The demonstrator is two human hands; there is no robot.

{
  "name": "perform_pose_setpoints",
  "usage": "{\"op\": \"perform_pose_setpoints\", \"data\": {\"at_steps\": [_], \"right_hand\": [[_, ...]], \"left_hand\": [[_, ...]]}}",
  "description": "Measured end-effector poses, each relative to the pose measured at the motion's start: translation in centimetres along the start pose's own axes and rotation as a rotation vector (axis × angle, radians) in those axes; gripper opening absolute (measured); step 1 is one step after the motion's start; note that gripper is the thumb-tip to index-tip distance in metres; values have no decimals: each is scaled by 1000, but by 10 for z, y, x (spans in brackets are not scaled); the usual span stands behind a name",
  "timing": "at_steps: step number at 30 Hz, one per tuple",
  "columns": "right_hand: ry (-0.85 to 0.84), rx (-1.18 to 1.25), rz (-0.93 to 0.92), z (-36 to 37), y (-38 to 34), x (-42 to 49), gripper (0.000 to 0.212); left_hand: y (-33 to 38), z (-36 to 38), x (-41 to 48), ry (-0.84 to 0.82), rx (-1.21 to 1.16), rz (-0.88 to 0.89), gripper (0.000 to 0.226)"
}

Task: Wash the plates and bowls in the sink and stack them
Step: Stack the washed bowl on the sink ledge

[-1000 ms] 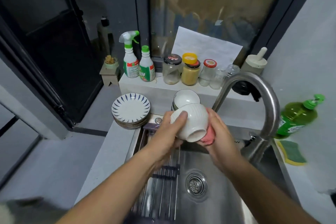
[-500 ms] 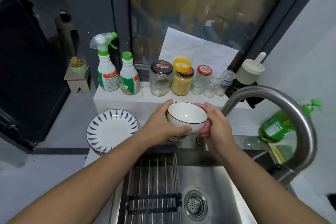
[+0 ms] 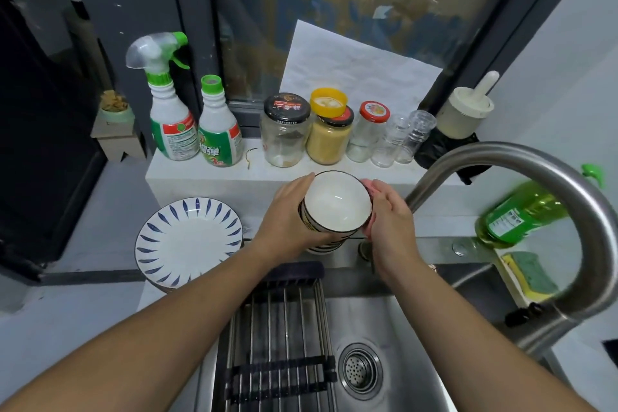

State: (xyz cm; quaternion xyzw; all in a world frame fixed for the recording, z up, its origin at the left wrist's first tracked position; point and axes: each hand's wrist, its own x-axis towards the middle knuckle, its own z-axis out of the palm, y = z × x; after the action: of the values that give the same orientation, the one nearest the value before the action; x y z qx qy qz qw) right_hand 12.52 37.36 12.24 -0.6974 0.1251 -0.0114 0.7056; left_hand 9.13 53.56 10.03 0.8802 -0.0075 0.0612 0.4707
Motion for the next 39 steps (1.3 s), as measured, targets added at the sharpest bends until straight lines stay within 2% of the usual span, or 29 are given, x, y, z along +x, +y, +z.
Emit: {"op": "perform_pose_setpoints", "data": {"at_steps": [5, 12, 15, 20, 23, 26, 30, 31, 33, 36, 39], "right_hand": [[21, -2, -18, -1, 8, 4, 23], [12, 186, -101, -16, -8, -18, 21], [-34, 164, 10, -32, -14, -37, 11], [-192, 213, 241, -54, -13, -48, 36], [-182, 255, 339, -65, -10, -60, 29], [-195, 336, 416, -78, -5, -74, 30], [-257, 284, 462, -96, -2, -91, 20], [-281, 256, 468, -102, -3, -97, 15], [-338, 200, 485, -116, 1, -108, 17], [-457, 149, 458, -142, 11, -121, 10], [-543, 17, 367, -171, 23, -127, 24]], "left_hand": [[-7, 9, 0, 31, -9, -10, 115], [-13, 15, 1, 58, 16, -33, 115], [-14, 22, -1, 48, 18, -61, 118], [-10, 26, -4, 79, 27, -100, 119], [-5, 26, -13, 87, 5, -152, 128], [1, 25, -34, 128, -14, -199, 130], [10, 28, -74, 165, -86, -257, 116], [15, 30, -86, 170, -109, -268, 109], [24, 38, -114, 167, -134, -290, 92], [38, 55, -151, 97, -183, -315, 69], [52, 76, -181, 60, -239, -357, 43]]}}
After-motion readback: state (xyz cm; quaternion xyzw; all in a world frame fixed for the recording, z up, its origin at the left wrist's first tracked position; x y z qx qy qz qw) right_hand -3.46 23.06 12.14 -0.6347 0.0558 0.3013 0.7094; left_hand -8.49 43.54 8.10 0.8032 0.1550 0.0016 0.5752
